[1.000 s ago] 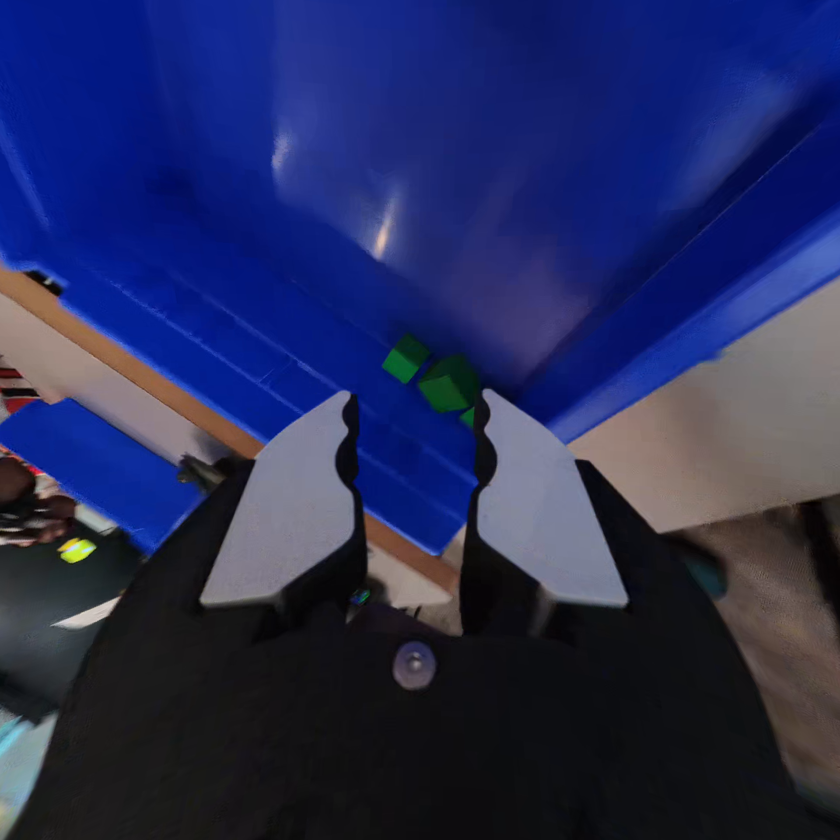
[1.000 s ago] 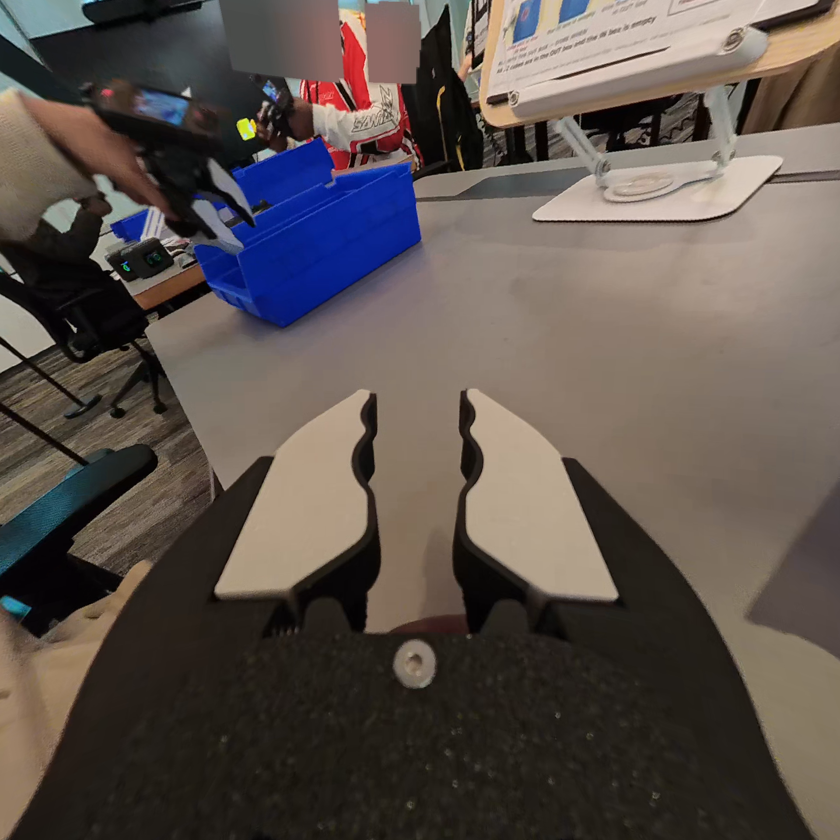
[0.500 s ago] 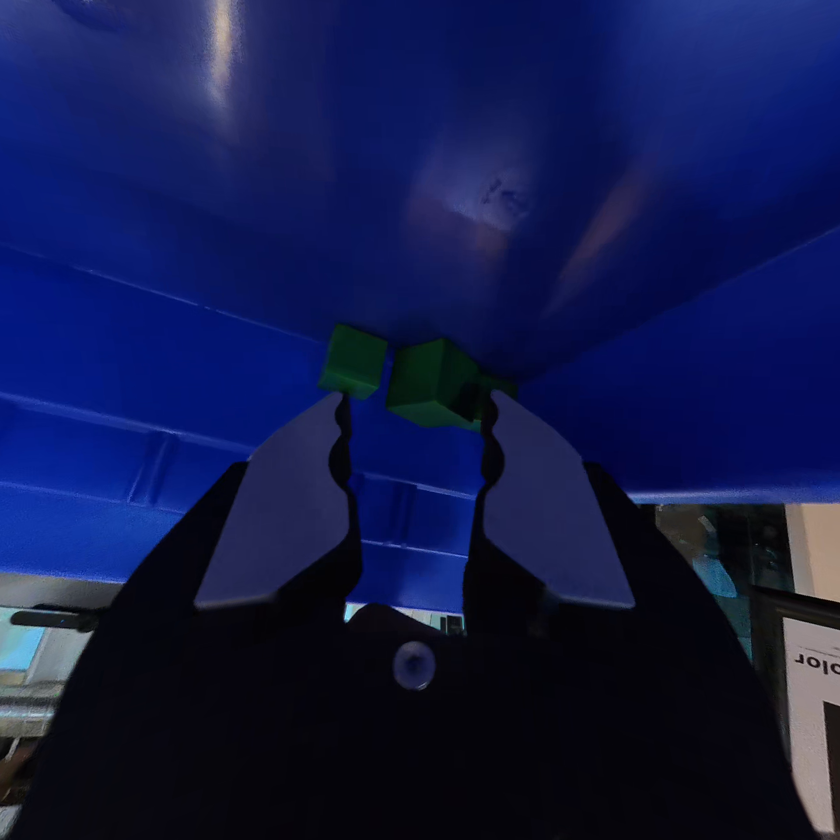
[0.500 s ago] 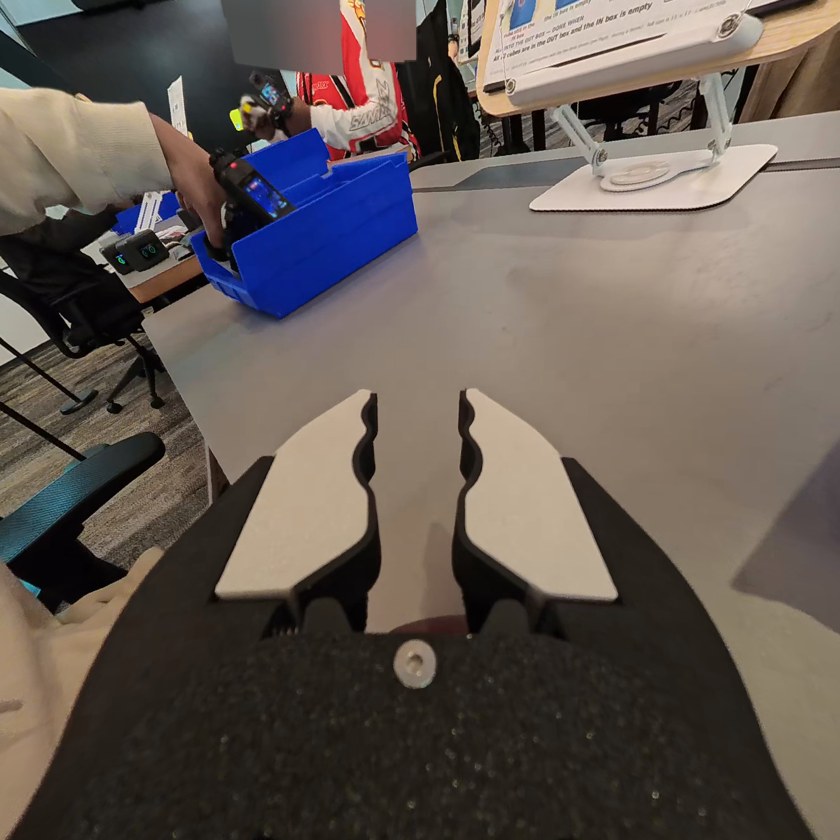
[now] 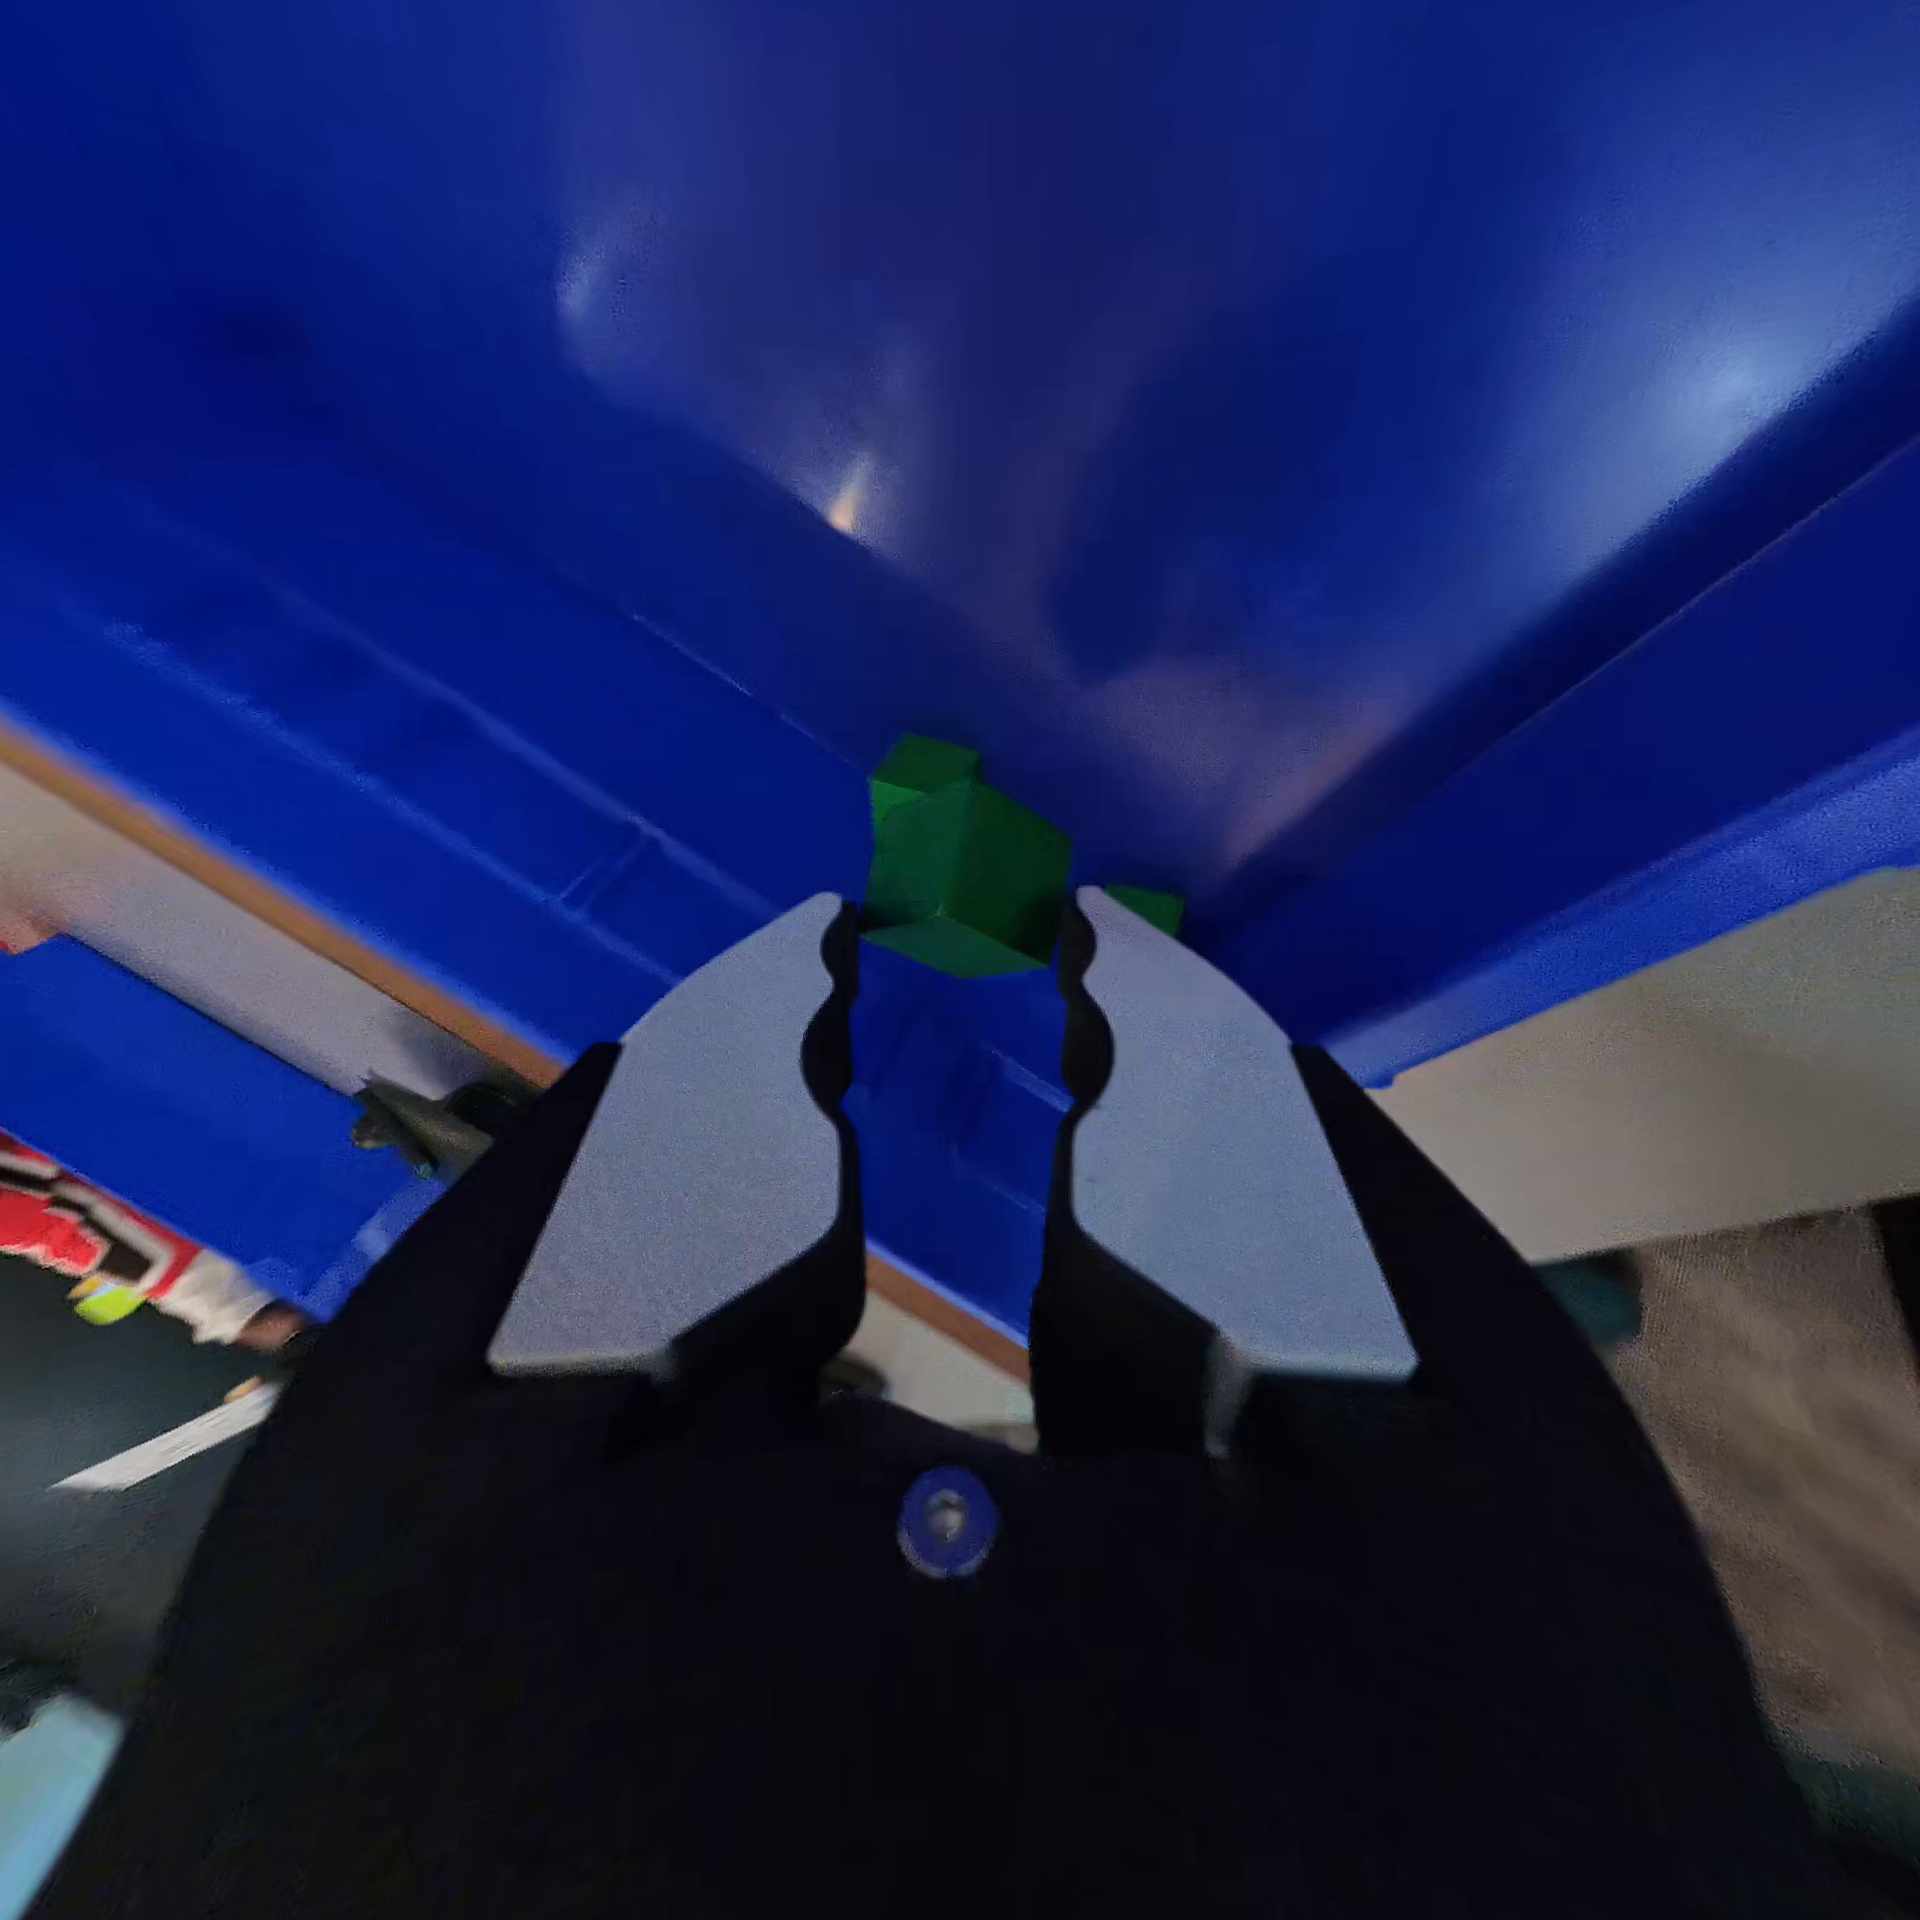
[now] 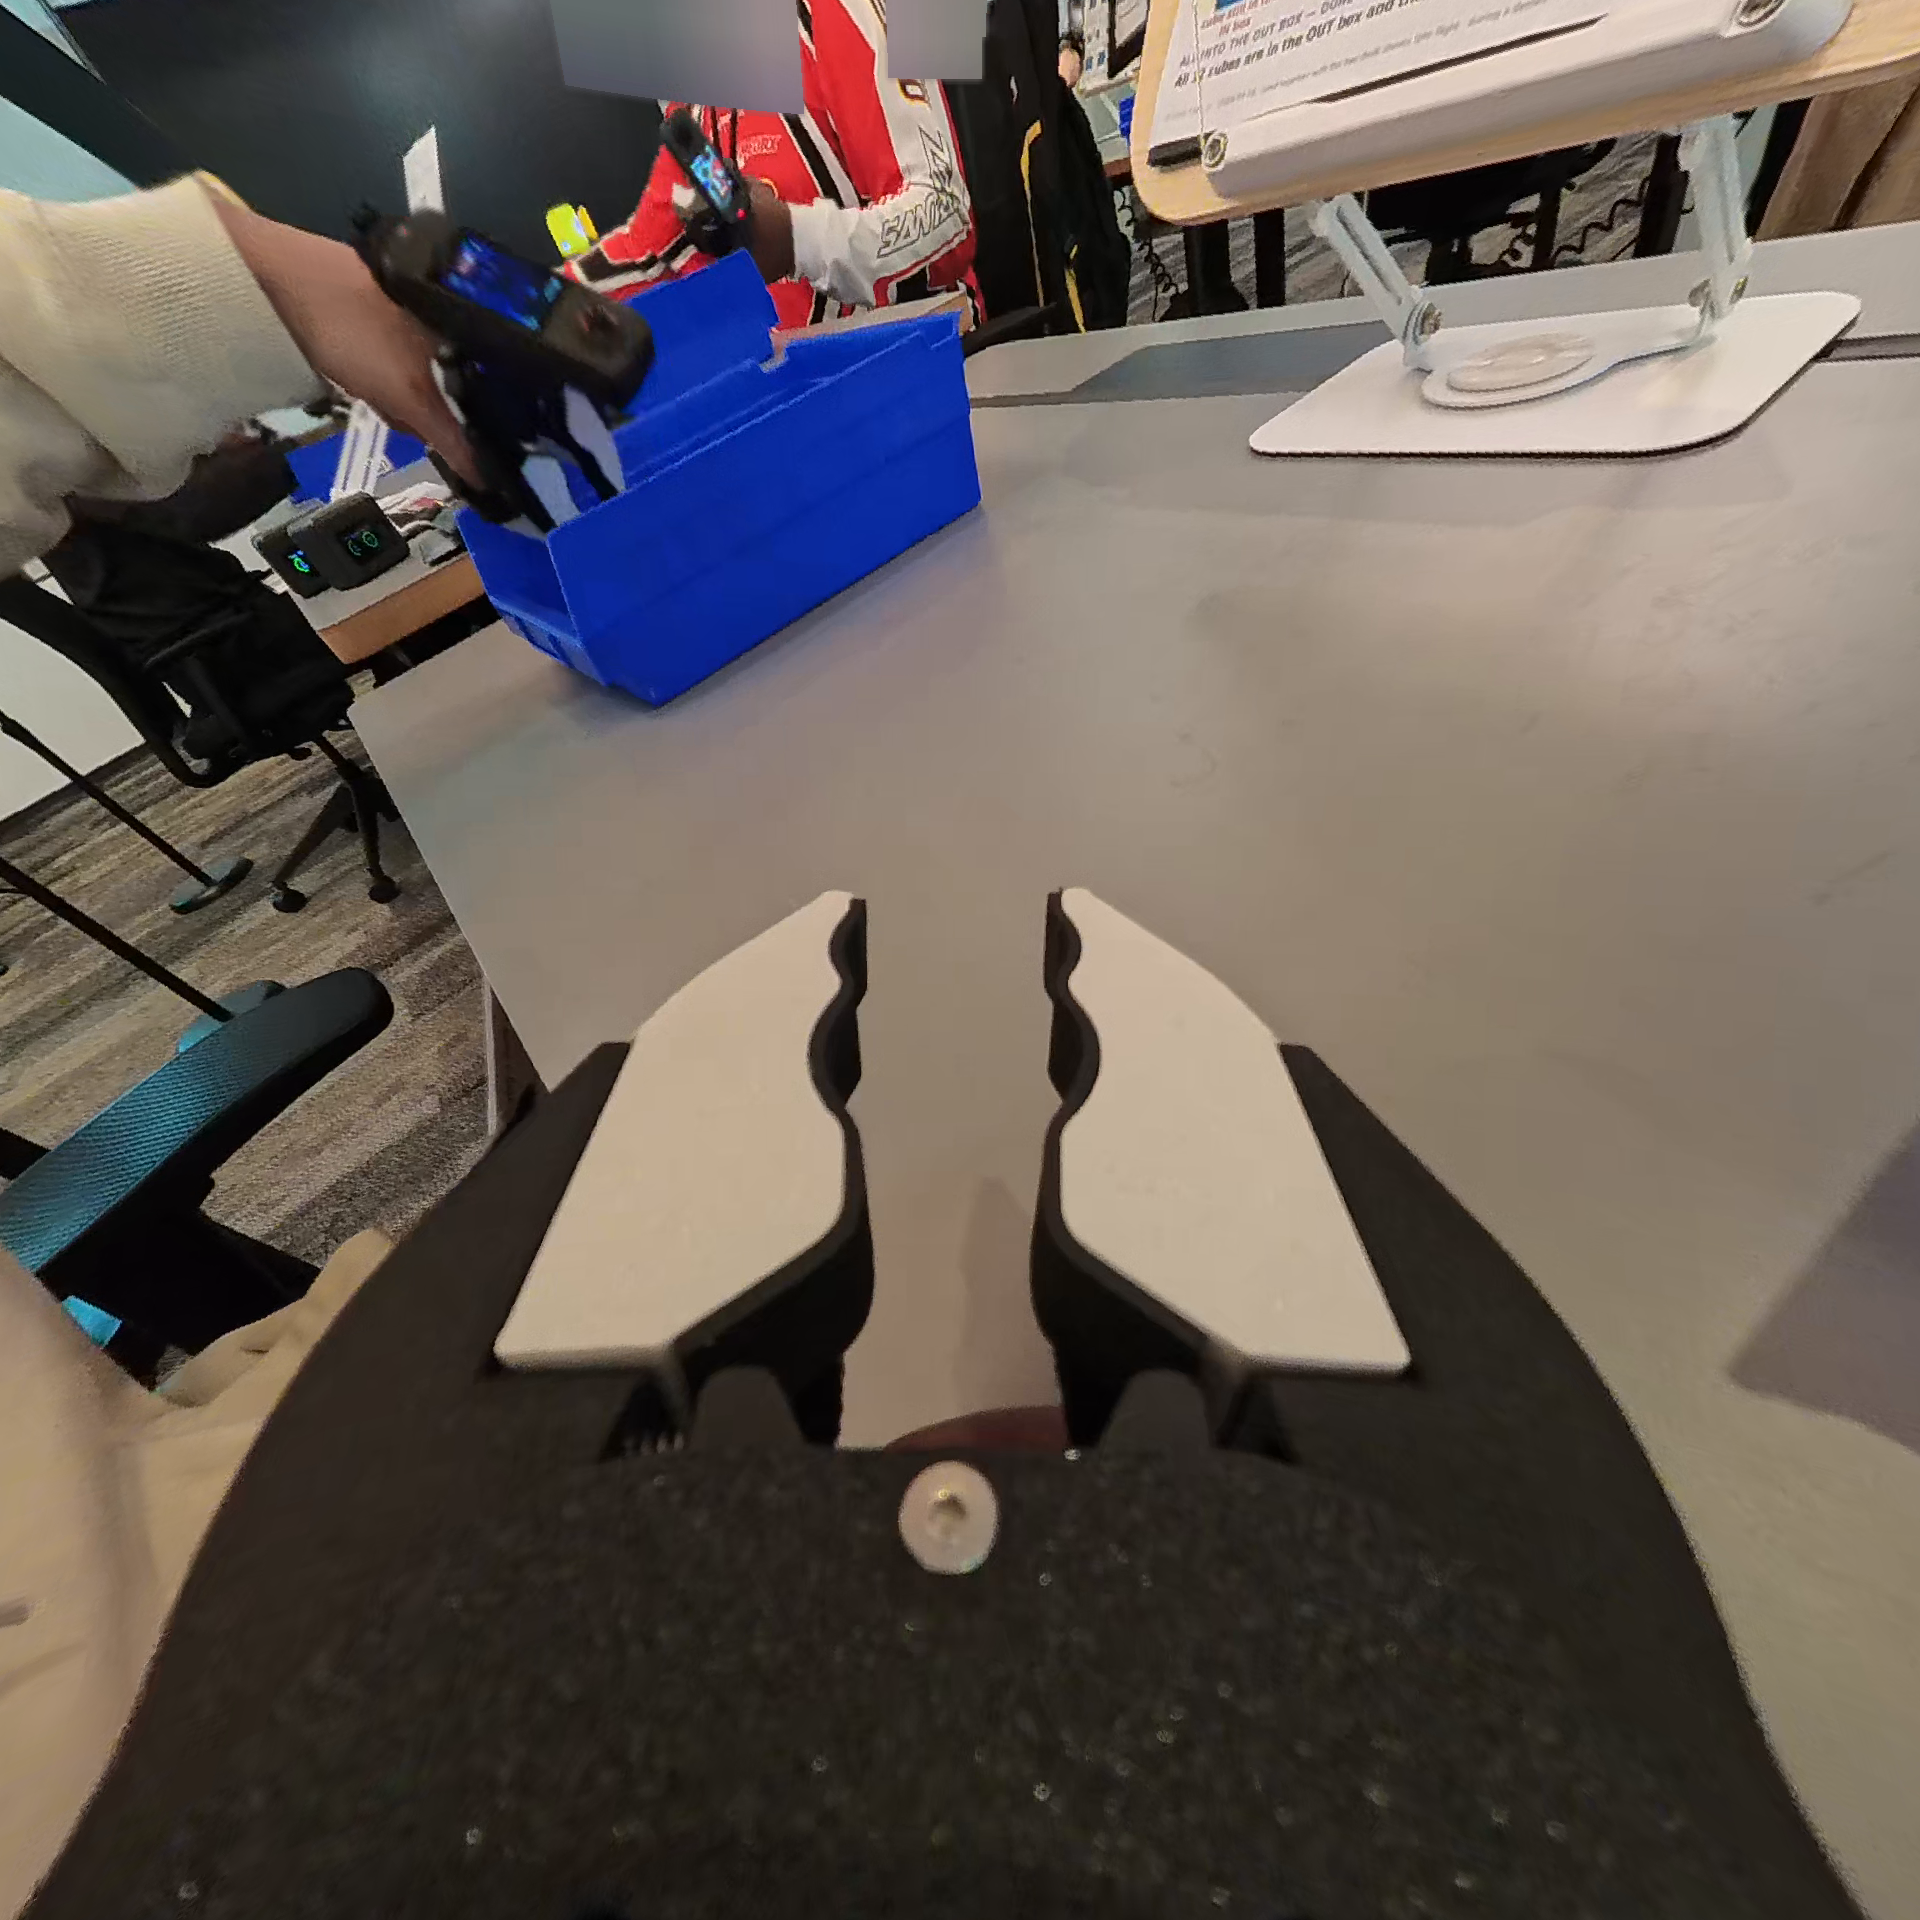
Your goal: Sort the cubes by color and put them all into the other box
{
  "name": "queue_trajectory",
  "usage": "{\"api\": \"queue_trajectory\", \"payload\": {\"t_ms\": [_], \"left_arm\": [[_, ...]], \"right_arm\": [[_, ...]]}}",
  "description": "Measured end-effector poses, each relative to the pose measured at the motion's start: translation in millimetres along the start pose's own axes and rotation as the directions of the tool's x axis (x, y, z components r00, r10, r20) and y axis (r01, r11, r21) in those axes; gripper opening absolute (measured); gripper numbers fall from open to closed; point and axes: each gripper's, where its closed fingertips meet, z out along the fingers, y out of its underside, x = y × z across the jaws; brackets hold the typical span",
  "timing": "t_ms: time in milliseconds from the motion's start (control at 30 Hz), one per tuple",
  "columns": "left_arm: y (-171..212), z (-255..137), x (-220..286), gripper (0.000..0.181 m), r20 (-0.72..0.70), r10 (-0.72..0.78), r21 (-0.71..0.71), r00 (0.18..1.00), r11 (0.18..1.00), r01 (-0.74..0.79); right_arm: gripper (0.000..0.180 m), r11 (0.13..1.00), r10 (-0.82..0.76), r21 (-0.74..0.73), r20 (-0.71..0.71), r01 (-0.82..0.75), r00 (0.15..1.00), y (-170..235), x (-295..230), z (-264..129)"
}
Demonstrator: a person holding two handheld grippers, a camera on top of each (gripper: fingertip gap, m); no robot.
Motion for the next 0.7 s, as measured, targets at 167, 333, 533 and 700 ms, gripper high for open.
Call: {"api": "queue_trajectory", "payload": {"t_ms": [167, 333, 533, 700], "left_arm": [[-29.8, -61.1, -12.7, 0.037, -0.032, -0.275, 0.521, 0.961, 0.816, 0.251], [-56.8, -108.2, 10.8, 0.037, -0.326, -0.366, 0.842, 0.872, 0.307, 0.443], [-106.3, -164.7, 56.4, 0.036, -0.365, -0.210, 0.925, 0.907, 0.025, 0.378], [-173.3, -239.1, 127.1, 0.036, -0.227, 0.041, 0.972, 0.973, -0.058, 0.229]], "right_arm": [[0.032, 1.000, 0.015, 0.016, 0.005, -0.015, 1.000, -4.2, 1.1, -4.4], [0.033, 0.984, 0.172, 0.013, 0.140, -0.176, 0.975, -6.4, -8.3, -1.4], [0.038, 0.873, 0.481, -0.158, 0.438, -0.462, 0.760, -18.2, -44.7, 26.6], [0.050, 0.734, 0.644, -0.351, 0.630, -0.581, 0.434, -58.5, -80.3, 60.9]]}}
